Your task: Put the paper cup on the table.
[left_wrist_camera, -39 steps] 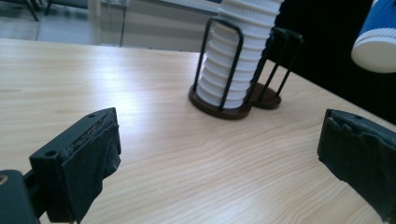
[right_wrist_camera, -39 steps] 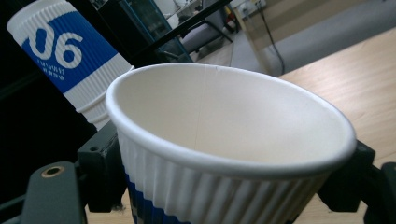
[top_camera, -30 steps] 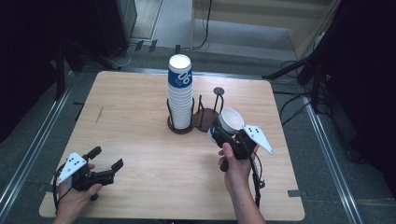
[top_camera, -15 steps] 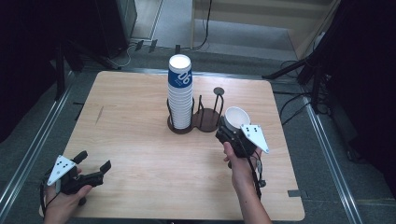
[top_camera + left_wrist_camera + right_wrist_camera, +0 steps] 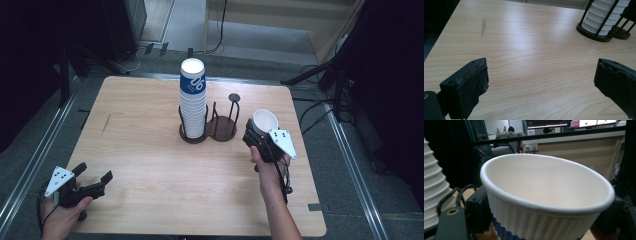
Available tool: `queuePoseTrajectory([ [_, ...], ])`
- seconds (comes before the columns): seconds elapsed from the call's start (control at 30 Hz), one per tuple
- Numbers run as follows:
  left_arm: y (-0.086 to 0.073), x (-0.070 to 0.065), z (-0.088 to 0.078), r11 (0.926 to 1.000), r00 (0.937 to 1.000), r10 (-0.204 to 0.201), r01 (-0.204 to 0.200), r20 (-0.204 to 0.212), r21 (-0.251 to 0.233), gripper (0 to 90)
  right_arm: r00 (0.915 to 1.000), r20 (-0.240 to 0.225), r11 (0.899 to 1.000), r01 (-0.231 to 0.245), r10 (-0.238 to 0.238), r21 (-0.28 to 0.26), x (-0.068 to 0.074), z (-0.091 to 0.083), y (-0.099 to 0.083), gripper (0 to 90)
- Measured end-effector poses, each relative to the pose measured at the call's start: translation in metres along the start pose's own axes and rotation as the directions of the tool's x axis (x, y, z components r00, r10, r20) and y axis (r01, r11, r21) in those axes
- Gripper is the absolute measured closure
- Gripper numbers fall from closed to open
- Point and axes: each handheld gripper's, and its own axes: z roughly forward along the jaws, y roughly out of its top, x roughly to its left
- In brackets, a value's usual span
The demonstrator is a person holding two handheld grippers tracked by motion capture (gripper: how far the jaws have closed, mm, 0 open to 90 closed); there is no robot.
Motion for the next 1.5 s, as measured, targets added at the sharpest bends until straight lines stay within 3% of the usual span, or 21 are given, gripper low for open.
queuePoseTrajectory([
  [0.1,0.0,-0.002,0.0,0.9999,0.9999,0.017,-0.017,-0.004,-0.001,0.3,0.9996,0.017,1.0,0.022,-0.022,0.003,-0.006,0.005,-0.004,19.0],
  [0.3,0.0,-0.001,0.001,1.0,1.0,0.0,0.0,-0.008,0.003,0.3,0.9977,0.046,0.999,0.05,-0.05,0.016,-0.017,0.016,-0.011,19.0],
  [0.73,0.001,-0.002,0.003,0.9997,0.9999,0.006,-0.006,-0.009,0.023,0.3,0.9908,0.061,0.993,0.119,-0.121,0.027,-0.031,0.035,-0.026,19.0],
  [1.2,0.001,-0.003,0.003,0.9998,0.9999,0.013,-0.013,-0.001,0.014,0.3,0.9835,0.063,0.983,0.164,-0.169,0.077,-0.035,0.049,-0.041,18.9],
  [1.5,0.001,-0.003,0.003,0.9997,0.9998,0.018,-0.018,0.002,0.016,0.4,0.988,0.029,0.984,0.148,-0.152,0.102,-0.038,0.057,-0.048,18.9],
])
